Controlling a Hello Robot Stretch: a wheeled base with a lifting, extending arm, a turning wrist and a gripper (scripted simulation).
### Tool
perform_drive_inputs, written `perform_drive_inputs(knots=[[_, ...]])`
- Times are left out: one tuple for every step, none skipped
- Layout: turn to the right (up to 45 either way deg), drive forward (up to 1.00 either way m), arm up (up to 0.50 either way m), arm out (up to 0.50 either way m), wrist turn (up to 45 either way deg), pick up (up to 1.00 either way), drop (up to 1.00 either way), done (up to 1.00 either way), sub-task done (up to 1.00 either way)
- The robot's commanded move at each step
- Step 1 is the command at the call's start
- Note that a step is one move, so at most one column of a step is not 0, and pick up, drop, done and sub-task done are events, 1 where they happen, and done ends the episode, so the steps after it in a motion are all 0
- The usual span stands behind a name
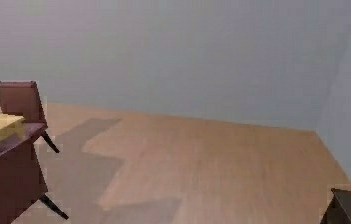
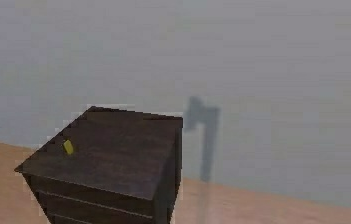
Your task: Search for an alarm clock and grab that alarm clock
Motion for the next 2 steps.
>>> perform_drive_inputs(knots=[[-3.0,0.0,0.0,0.0,0.0,0.0,0.0,0.0,0.0],[0.0,1.0,0.0,0.0,0.0,0.0,0.0,0.0,0.0]])
